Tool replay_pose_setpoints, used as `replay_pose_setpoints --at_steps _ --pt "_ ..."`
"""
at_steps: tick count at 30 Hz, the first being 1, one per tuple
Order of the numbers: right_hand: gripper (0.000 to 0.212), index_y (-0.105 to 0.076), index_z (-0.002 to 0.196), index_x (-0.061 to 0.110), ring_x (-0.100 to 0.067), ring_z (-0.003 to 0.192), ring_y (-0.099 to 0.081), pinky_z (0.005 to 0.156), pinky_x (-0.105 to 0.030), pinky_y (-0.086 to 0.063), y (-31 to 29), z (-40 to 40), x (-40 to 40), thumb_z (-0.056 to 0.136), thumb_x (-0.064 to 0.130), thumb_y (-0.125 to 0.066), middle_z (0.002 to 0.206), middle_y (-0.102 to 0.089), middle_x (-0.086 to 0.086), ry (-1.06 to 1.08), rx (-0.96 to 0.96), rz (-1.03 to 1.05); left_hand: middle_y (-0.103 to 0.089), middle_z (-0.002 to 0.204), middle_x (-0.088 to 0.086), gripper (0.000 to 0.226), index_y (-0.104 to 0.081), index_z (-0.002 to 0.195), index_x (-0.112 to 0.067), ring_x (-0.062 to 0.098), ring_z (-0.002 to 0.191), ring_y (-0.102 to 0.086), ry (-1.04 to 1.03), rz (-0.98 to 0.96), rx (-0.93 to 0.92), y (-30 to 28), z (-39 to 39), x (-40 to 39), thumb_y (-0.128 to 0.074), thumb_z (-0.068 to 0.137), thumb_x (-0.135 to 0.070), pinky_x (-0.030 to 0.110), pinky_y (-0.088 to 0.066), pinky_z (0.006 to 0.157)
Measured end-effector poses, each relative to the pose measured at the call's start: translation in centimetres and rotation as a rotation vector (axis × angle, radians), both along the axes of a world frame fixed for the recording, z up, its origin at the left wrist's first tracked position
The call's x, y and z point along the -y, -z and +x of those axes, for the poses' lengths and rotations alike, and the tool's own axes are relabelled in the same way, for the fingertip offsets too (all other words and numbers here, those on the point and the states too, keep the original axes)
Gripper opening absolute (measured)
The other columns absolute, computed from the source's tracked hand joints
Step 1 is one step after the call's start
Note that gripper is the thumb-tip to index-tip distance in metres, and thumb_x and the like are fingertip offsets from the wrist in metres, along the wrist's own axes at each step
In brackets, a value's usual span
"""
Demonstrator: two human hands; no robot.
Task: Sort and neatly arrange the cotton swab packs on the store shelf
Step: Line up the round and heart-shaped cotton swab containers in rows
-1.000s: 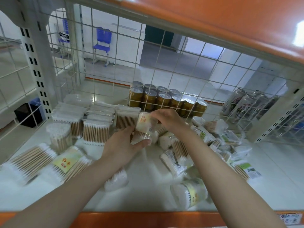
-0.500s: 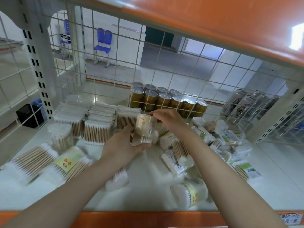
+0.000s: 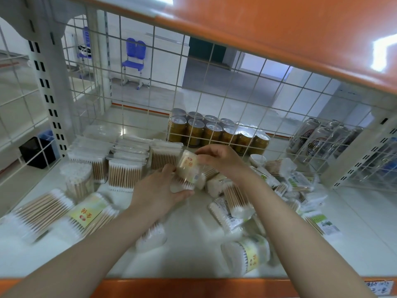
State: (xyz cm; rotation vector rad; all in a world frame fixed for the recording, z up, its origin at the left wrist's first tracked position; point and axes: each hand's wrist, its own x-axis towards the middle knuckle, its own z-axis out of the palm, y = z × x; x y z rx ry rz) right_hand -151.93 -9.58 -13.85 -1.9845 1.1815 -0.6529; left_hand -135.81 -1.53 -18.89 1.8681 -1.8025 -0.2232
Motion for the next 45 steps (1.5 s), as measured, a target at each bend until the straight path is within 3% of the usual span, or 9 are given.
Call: replay_pose_setpoints --at_steps 4,11,13,18,25,37,45 --pt "0.023 -0.063 0.11 0.019 0.003 0.086 -0.058 0.065 -0.007 -0.045 0.0 -0.1 0.8 0.088 0.026 -0.06 0.094 -0.062 0.015 0.09 0.022 -0.068 -0.055 0.121 -0.007 0.064 -0.043 0.125 -0.026 0.017 0.111 -0.053 0.012 -0.03 0.017 0.1 0.2 0.3 -0.056 0.076 -0.064 0.029 -0.043 0.082" --pt "0.034 -0.06 0.116 0.01 -0.006 0.088 -0.053 0.063 -0.011 -0.043 0.0 0.6 2.8 0.087 0.028 -0.061 0.1 -0.057 0.008 0.232 -0.012 -0.293 -0.053 0.124 -0.007 0.035 -0.049 0.124 -0.025 0.015 0.112 -0.051 0.028 -0.032 0.051 0.6 0.9 0.8 -0.046 0.091 -0.034 0.028 -0.044 0.089" --pt "0.036 -0.059 0.119 0.008 -0.007 0.091 -0.052 0.065 -0.011 -0.042 0.5 1.0 3.3 0.087 0.026 -0.062 0.104 -0.059 0.004 0.234 -0.07 -0.341 -0.052 0.126 -0.008 0.035 -0.051 0.126 -0.027 0.014 0.114 -0.049 0.035 -0.015 0.05 0.7 1.0 0.8 -0.045 0.091 -0.033 0.029 -0.045 0.091" --pt "0.044 -0.054 0.126 0.011 -0.016 0.11 -0.054 0.087 -0.023 -0.04 2.2 1.8 4.2 0.086 0.026 -0.064 0.123 -0.059 -0.004 0.217 -0.259 -0.397 -0.052 0.123 -0.008 0.03 -0.054 0.119 -0.027 0.015 0.111 -0.051 0.038 -0.005 0.047 0.7 1.0 0.6 -0.044 0.092 -0.031 0.028 -0.044 0.087" --pt "0.042 -0.054 0.125 0.013 -0.017 0.111 -0.052 0.084 -0.023 -0.038 3.2 2.5 5.0 0.087 0.025 -0.063 0.123 -0.057 -0.004 0.165 -0.332 -0.411 -0.05 0.125 -0.009 0.029 -0.055 0.119 -0.027 0.014 0.112 -0.051 0.051 0.017 0.04 0.8 1.2 0.4 -0.043 0.092 -0.03 0.026 -0.043 0.087" --pt "0.044 -0.049 0.13 0.012 -0.019 0.117 -0.048 0.097 -0.034 -0.043 4.7 1.8 5.6 0.089 0.027 -0.059 0.129 -0.051 -0.006 0.143 -0.372 -0.368 -0.051 0.12 -0.011 0.027 -0.055 0.117 -0.028 0.01 0.109 -0.051 0.063 0.051 0.022 0.5 1.0 0.3 -0.043 0.093 -0.029 0.025 -0.044 0.086" --pt "0.037 -0.054 0.124 0.01 -0.019 0.111 -0.051 0.092 -0.032 -0.043 4.3 2.0 5.8 0.091 0.024 -0.056 0.122 -0.056 -0.006 0.109 -0.495 -0.475 -0.053 0.119 -0.013 0.026 -0.055 0.116 -0.028 0.009 0.108 -0.051 0.065 0.04 0.018 0.7 1.1 0.4 -0.044 0.092 -0.03 0.025 -0.045 0.085"
